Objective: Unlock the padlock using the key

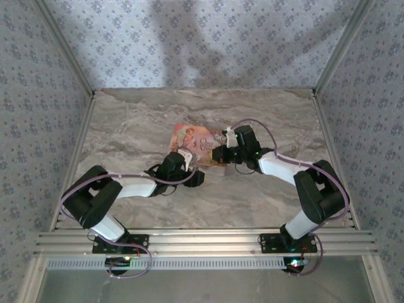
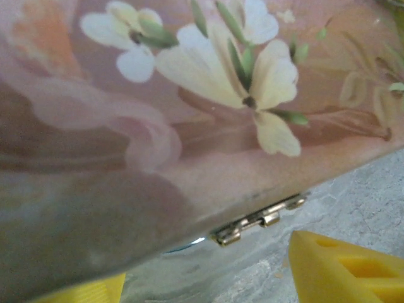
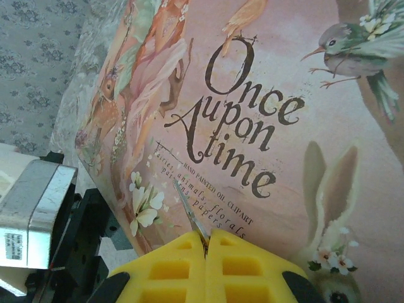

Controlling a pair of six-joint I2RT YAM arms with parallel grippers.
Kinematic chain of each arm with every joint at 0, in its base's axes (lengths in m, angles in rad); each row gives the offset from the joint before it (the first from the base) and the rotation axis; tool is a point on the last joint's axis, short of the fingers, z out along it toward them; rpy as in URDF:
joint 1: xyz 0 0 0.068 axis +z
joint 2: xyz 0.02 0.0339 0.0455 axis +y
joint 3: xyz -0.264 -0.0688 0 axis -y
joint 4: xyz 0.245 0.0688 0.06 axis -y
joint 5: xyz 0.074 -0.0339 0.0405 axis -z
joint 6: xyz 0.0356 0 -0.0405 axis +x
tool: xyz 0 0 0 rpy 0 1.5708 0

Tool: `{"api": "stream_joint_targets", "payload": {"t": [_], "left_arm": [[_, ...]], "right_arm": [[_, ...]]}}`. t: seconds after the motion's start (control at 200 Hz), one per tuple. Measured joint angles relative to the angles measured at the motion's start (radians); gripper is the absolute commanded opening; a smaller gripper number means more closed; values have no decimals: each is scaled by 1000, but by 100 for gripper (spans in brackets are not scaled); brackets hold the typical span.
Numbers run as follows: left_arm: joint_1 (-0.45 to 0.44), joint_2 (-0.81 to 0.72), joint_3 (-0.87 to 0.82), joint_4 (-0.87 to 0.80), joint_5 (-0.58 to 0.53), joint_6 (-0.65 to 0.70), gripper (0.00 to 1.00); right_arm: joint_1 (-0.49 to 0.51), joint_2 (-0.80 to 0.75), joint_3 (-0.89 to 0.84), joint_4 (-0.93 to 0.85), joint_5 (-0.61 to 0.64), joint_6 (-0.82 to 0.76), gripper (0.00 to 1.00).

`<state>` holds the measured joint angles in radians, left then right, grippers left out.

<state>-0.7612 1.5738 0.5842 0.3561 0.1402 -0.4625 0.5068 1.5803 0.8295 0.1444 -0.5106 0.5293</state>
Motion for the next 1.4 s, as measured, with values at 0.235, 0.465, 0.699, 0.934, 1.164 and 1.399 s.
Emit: {"api": "stream_joint_targets", "payload": {"t": [0.235, 0.465, 0.699, 0.934, 1.164, 1.399], "left_arm": [[-13, 24, 14, 14, -7, -7, 55], [-20, 34, 29, 14, -15, -19, 49], [-21, 34, 31, 15, -35, -45, 43], [-26, 34, 31, 23, -64, -94, 40], [-27, 34, 31, 29, -86, -142, 39], [-27, 34, 31, 34, -105, -195, 36]], "right_arm": [[0, 0, 0, 0, 0, 0, 1], [2, 0, 0, 0, 5, 0, 1], [6, 0, 3, -1, 11, 0, 1], [9, 0, 4, -3, 16, 0, 1], [13, 0, 5, -7, 18, 0, 1], [17, 0, 5, -7, 18, 0, 1]]}}
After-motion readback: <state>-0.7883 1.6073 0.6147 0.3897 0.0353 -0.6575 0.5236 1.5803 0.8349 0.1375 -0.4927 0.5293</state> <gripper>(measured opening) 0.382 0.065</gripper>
